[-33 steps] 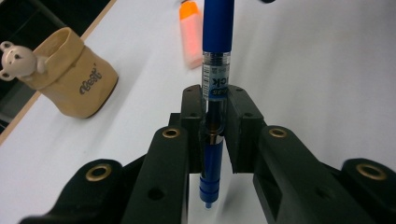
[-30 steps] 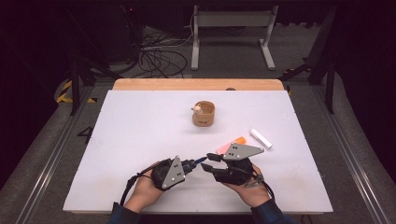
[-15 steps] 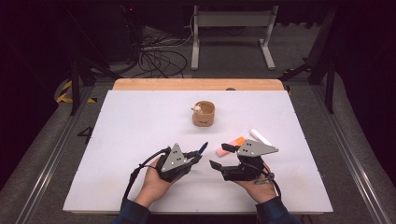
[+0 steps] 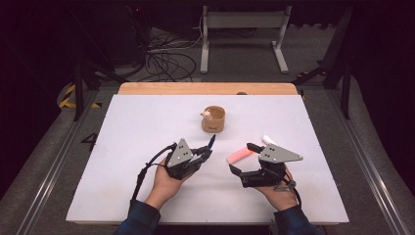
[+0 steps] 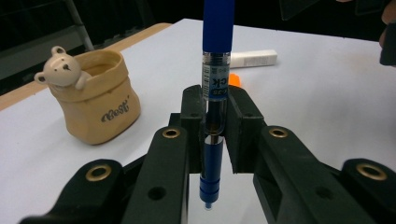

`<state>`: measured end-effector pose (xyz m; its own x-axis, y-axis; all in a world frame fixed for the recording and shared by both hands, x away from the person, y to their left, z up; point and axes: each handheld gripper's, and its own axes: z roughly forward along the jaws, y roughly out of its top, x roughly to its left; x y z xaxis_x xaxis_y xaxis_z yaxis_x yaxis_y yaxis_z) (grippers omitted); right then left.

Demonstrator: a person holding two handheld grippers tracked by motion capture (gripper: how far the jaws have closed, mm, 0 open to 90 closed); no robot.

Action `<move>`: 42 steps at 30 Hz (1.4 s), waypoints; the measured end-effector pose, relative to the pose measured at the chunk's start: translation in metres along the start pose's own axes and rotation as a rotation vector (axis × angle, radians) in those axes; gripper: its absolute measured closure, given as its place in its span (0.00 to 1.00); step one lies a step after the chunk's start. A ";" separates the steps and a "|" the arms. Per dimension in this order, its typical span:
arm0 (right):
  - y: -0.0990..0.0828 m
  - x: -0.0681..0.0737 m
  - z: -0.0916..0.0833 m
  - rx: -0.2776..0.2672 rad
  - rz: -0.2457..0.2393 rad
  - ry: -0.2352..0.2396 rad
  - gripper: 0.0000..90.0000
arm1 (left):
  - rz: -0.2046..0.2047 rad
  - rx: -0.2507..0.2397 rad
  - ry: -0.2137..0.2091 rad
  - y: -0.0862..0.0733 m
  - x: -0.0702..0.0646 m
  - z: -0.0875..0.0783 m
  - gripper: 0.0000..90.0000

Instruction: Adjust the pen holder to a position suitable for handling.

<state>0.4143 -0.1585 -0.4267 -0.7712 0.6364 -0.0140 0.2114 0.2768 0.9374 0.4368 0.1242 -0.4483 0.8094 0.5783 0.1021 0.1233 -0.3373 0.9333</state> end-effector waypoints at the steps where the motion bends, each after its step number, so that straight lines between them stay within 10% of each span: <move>1: 0.000 -0.001 -0.001 -0.002 -0.002 -0.004 0.10 | 0.002 -0.001 0.004 0.001 0.001 0.001 0.88; 42: -0.006 -0.020 -0.012 0.011 0.036 -0.056 0.09 | -0.053 -0.019 0.122 0.046 0.066 0.056 0.88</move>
<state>0.4214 -0.1812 -0.4276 -0.7282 0.6854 -0.0003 0.2454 0.2611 0.9336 0.5284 0.1055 -0.4183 0.7262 0.6813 0.0923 0.1521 -0.2901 0.9448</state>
